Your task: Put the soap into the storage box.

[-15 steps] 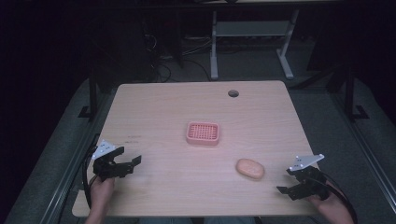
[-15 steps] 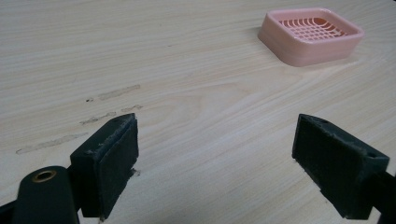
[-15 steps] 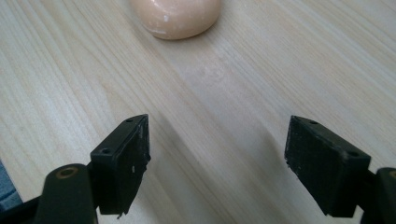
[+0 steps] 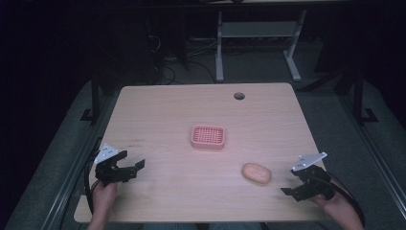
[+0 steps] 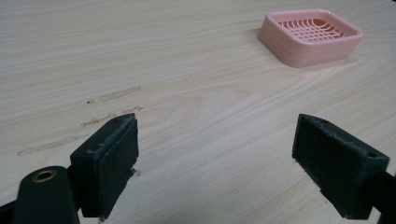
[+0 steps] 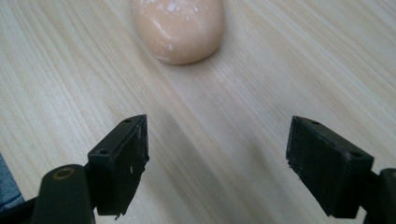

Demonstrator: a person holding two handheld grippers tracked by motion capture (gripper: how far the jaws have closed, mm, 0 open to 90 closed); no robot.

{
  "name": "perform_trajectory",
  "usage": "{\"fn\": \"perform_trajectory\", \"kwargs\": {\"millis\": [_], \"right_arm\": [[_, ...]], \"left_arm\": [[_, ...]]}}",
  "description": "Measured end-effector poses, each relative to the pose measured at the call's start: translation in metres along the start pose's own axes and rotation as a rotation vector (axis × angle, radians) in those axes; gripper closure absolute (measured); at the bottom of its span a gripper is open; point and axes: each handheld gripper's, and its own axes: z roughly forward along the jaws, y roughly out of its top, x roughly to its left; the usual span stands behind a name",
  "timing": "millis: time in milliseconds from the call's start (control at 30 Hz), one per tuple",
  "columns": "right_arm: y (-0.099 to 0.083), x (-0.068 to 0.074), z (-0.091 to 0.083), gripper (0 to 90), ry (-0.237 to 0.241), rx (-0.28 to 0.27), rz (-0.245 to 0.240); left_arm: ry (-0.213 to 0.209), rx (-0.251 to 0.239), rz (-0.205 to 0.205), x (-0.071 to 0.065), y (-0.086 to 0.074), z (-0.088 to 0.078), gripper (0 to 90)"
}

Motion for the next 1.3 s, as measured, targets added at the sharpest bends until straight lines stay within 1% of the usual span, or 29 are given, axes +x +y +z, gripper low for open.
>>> {"fn": "perform_trajectory", "kwargs": {"millis": [300,467,700,800,933,1033,1167,1300], "right_arm": [[0.013,0.001,0.003,19.4,0.012,0.024,-0.014],[0.023,0.002,0.007,19.3,0.023,0.033,-0.041],[0.033,0.003,0.013,19.3,0.041,0.051,-0.054],[0.035,0.003,0.014,19.1,0.041,0.057,-0.06],[0.04,0.004,0.015,18.9,0.043,0.063,-0.072],[0.043,0.004,0.015,18.8,0.043,0.063,-0.078],[0.048,0.004,0.014,18.7,0.041,0.065,-0.088],[0.053,0.005,0.013,18.5,0.036,0.065,-0.107]], "left_arm": [[-0.001,-0.007,-0.008,-0.001,0.0,0.0,14.2],[-0.001,-0.005,-0.005,-0.001,0.001,0.0,14.3],[0.004,-0.006,-0.005,-0.001,0.001,0.0,14.2],[0.003,-0.008,-0.007,-0.001,0.001,0.0,14.2],[0.005,-0.001,0.001,-0.001,0.001,0.0,14.3],[0.008,-0.007,-0.004,0.0,0.001,0.0,14.2],[0.011,-0.002,-0.008,0.0,0.0,-0.001,14.2],[0.014,-0.006,-0.006,-0.001,0.0,-0.002,14.2]]}}
